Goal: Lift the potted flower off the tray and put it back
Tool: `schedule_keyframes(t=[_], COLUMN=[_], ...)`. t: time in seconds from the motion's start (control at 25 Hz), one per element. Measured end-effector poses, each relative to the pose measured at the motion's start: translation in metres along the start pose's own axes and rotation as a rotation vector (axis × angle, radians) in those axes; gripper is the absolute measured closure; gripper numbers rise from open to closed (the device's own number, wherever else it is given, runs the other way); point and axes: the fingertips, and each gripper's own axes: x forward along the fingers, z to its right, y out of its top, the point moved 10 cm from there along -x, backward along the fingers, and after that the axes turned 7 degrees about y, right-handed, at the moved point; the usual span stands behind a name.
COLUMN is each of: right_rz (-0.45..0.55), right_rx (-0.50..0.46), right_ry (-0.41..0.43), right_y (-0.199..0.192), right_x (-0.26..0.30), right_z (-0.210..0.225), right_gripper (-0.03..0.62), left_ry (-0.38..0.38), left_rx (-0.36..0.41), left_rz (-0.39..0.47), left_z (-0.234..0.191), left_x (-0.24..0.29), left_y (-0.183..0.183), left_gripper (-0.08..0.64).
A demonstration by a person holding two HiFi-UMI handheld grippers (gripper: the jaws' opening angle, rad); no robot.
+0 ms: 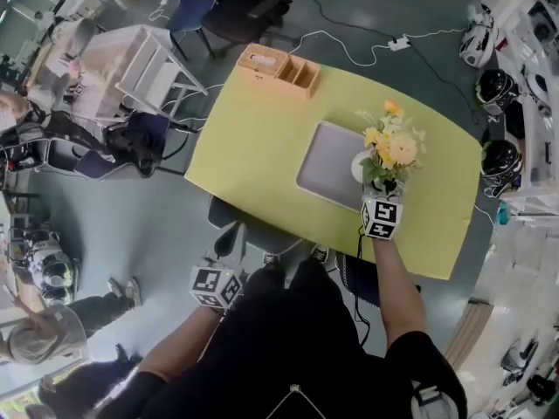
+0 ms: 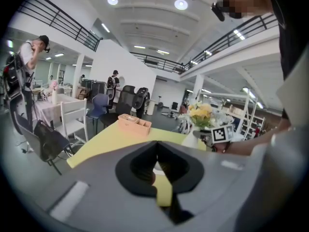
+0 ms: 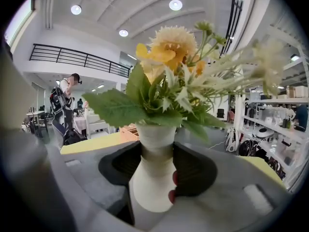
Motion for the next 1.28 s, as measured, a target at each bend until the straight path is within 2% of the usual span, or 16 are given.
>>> schedule_keyframes(t=[0.72,1.28], right_rz=[-0.037,-0.016], right_rx=[0.002,0.033], right_ry=[0.023,0.003], right_y=[-0.045,-0.054], right_x=[0.033,0.033], right_z=[0.001,0.002], right_gripper=[0.383,0.359], left_ry=[0.089,0.081], left_rx=[-0.030,-0.014], left_rz=[-0.034,-0.028], left_z=[-0.004,-0.008], left_x=[-0.009,-0.005], left_y=[-0.023,-0.019], left_gripper=[0.552,0.552])
